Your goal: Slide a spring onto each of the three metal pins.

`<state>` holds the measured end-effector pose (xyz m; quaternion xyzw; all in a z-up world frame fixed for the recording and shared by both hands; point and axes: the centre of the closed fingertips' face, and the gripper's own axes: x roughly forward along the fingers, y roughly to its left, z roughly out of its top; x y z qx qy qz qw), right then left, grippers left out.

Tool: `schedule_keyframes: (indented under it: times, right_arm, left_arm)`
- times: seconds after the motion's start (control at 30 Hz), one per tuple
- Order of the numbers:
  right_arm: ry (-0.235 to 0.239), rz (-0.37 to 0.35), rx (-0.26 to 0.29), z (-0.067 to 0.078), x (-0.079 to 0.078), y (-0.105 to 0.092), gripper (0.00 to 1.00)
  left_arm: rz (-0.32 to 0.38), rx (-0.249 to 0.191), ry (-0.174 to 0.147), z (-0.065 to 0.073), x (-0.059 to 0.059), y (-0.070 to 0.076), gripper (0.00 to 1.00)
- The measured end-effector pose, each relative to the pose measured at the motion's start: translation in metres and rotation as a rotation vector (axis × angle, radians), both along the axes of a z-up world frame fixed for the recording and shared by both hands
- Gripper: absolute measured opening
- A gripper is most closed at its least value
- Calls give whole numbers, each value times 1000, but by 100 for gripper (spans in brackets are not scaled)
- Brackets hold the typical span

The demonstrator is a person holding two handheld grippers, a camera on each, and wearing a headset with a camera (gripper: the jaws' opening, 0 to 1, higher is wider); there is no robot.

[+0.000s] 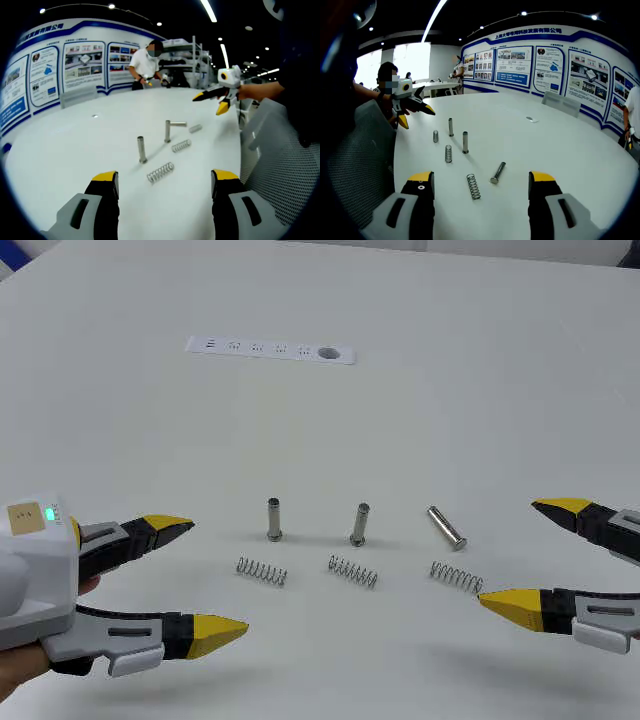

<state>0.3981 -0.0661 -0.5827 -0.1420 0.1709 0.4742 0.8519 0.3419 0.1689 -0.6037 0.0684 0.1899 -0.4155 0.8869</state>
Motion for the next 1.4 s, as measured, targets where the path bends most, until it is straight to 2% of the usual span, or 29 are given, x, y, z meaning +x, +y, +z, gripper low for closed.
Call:
schedule_keyframes:
  times: [0.57, 1.03, 1.17, 1.4]
  right_arm:
    - [11, -22, -11, 4, 9, 2, 75]
    - [8, -39, -34, 8, 28, 11, 69]
    - [14, -41, -46, 7, 34, 15, 67]
    - [52, -61, -85, -3, 46, 21, 61]
  left_arm:
    - [-1, -13, 1, -2, -1, 0, 76]
    - [4, -14, 0, 0, -3, -1, 75]
    - [7, -13, 1, 0, -4, -1, 75]
    - [9, -15, 6, -1, -4, -2, 75]
